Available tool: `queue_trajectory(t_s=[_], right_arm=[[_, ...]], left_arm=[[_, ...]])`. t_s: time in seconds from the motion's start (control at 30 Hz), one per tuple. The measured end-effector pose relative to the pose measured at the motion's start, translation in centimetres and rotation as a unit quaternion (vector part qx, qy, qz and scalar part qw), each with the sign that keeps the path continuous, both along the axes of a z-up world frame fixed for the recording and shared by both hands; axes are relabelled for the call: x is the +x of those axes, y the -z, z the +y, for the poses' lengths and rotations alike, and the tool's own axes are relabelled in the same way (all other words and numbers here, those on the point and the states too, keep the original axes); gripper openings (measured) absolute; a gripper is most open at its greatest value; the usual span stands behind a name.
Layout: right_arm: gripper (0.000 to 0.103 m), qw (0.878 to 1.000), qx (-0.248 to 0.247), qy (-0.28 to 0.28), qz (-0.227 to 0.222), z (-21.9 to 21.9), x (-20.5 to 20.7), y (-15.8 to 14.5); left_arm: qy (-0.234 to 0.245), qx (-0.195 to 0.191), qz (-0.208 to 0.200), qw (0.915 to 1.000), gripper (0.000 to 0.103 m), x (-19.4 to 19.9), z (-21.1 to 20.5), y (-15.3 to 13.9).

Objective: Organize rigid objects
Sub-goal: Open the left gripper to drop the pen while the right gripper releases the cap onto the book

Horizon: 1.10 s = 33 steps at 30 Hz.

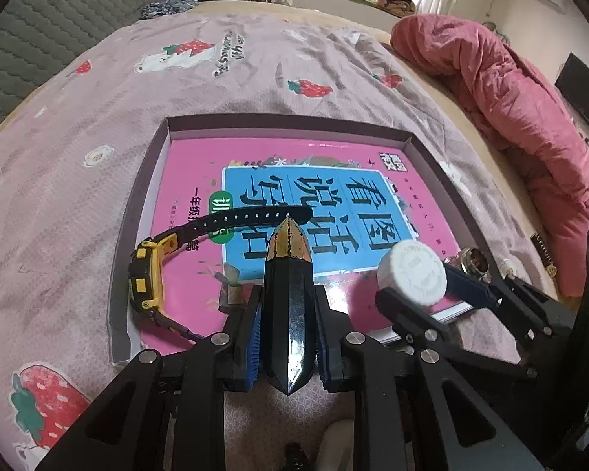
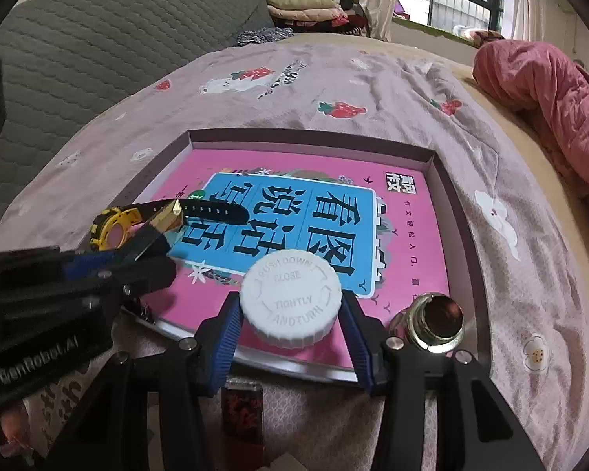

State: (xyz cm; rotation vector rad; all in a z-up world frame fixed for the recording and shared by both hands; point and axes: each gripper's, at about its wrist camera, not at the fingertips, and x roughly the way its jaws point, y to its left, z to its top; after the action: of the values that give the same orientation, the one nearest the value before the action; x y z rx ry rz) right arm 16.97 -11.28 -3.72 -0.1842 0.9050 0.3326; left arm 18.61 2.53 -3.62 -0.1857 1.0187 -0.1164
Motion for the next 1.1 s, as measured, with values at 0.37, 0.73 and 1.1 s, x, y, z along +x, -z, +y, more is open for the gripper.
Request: queue_trajectory(t_s=[0.37, 0.73, 1.1], right_arm=[[0.05, 1.0, -0.01, 0.013, 0.022, -0.2, 0.9, 0.5], [0.05, 0.999, -0.008, 0.016, 0.035, -0.5, 1.0, 0.4], [0.05, 0.999, -0.015, 0.025, 0.046, -0.4, 1.2, 0.4]], left_arm=[[0.007, 0.005, 0.022, 0.9997, 0.023, 0.4, -0.3, 1.6], [0.005, -0.003, 0.02, 0.9998, 0.023, 0.1, -0.2, 1.6], [0.007, -0.003, 0.023, 0.9997, 0.023, -0.1, -0.1, 1.5]])
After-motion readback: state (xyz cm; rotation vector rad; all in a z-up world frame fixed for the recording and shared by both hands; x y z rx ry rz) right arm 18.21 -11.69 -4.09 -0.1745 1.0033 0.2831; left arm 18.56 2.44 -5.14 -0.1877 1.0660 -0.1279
